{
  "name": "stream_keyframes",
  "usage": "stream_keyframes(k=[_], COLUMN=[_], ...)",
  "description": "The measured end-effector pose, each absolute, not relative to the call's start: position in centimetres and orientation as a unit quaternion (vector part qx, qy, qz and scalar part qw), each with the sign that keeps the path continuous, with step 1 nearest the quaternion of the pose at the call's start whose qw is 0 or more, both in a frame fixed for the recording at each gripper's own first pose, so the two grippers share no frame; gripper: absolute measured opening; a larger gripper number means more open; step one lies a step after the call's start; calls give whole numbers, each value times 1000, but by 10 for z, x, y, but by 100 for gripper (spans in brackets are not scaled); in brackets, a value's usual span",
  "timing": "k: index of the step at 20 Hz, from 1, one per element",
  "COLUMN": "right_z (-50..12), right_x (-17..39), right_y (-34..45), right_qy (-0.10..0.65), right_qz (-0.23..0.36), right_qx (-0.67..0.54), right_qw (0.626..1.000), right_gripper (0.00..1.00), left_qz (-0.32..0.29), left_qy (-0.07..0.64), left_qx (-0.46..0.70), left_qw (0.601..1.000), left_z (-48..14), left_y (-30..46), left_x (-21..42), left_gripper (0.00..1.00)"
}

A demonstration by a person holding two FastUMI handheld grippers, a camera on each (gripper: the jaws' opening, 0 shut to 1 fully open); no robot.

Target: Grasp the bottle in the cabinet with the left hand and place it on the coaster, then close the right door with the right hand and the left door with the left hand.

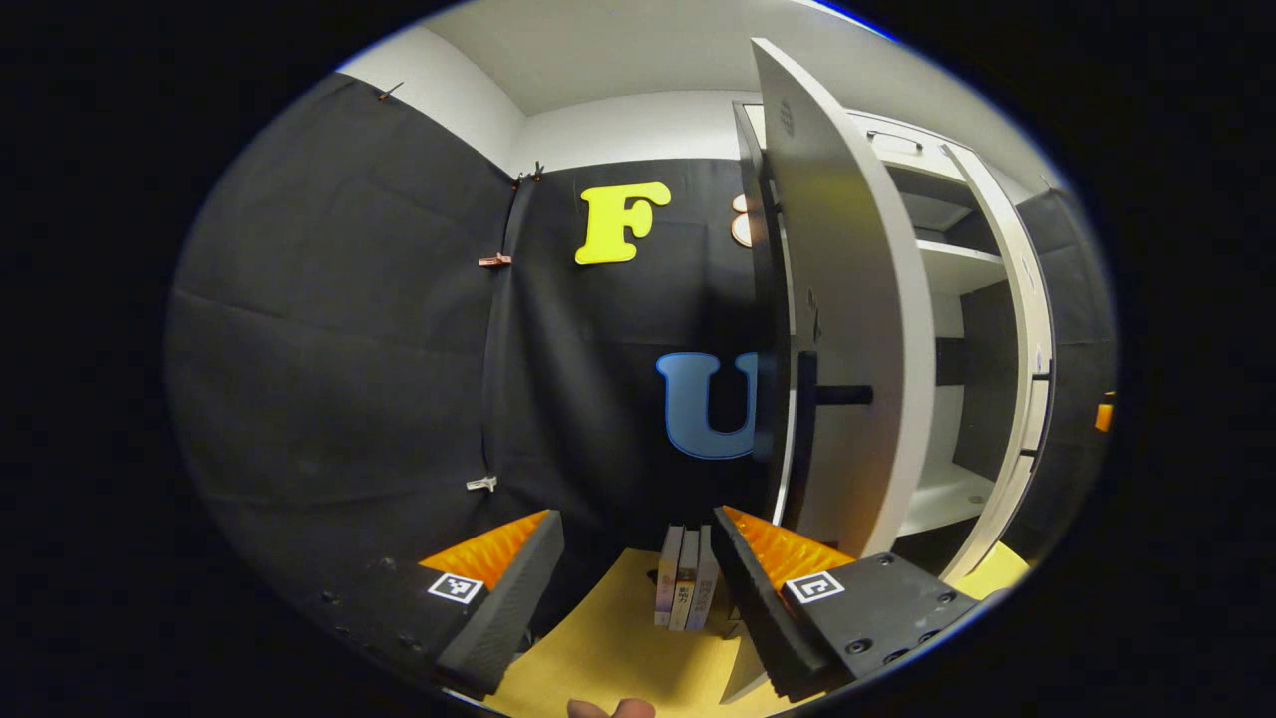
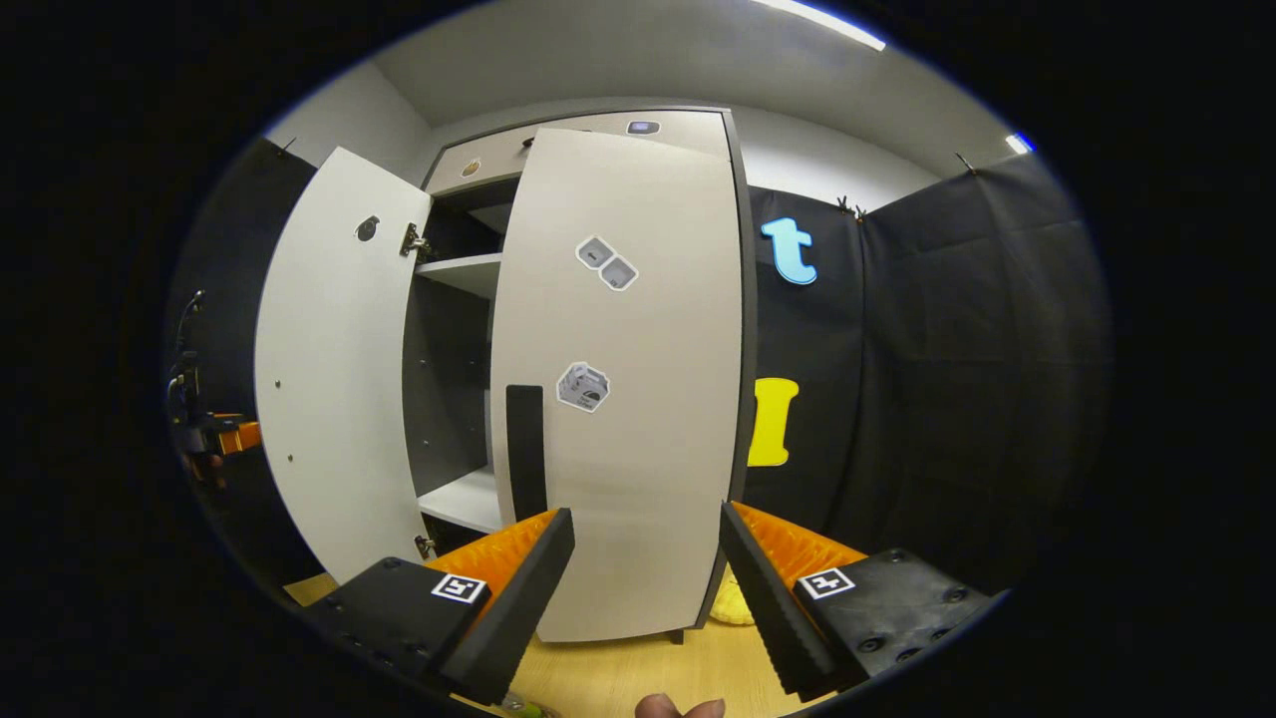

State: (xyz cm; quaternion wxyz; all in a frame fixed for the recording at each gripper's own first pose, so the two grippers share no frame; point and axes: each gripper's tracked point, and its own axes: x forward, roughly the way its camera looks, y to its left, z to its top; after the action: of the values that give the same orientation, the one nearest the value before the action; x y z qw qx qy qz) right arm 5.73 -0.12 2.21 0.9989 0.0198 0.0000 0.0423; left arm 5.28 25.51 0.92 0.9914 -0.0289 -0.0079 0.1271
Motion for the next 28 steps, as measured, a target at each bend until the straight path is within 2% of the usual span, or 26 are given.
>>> stream_keyframes(k=[2, 4, 11, 15, 18, 21, 23, 26, 27, 28], right_z=[22, 24, 16, 10, 9, 8, 8, 10, 10, 10], right_x=[53, 48, 32, 24, 24, 25, 23, 24, 23, 23], right_y=[-7, -14, -29, -31, -32, -36, -41, -46, -48, -50], right_qy=[8, 8, 15, 19, 22, 26, 27, 29, 27, 26], right_qz=[39, 34, 21, 23, 28, 26, 24, 26, 26, 25], right_qx=[35, 56, 48, 44, 48, 54, 59, 66, 68, 69], right_qw=[999, 998, 998, 999, 998, 998, 998, 997, 997, 997], right_gripper=[97, 98, 97, 97, 97, 97, 98, 97, 97, 97], left_qz=[106, 108, 111, 71, 46, 23, 12, -8, -16, -25], left_qy=[-15, -14, -10, -10, -10, -8, -8, -8, -5, -1], left_qx=[-12, -5, -27, -34, -30, -33, -35, -42, -48, -53], left_qw=[994, 994, 993, 997, 998, 999, 999, 999, 999, 998], left_z=[18, 17, 13, 14, 16, 19, 21, 23, 23, 22], left_y=[244, 244, 236, 197, 163, 129, 108, 73, 59, 45], left_x=[58, 56, 55, 52, 56, 62, 70, 88, 95, 102], left_gripper=[94, 90, 91, 90, 93, 90, 93, 91, 94, 92])
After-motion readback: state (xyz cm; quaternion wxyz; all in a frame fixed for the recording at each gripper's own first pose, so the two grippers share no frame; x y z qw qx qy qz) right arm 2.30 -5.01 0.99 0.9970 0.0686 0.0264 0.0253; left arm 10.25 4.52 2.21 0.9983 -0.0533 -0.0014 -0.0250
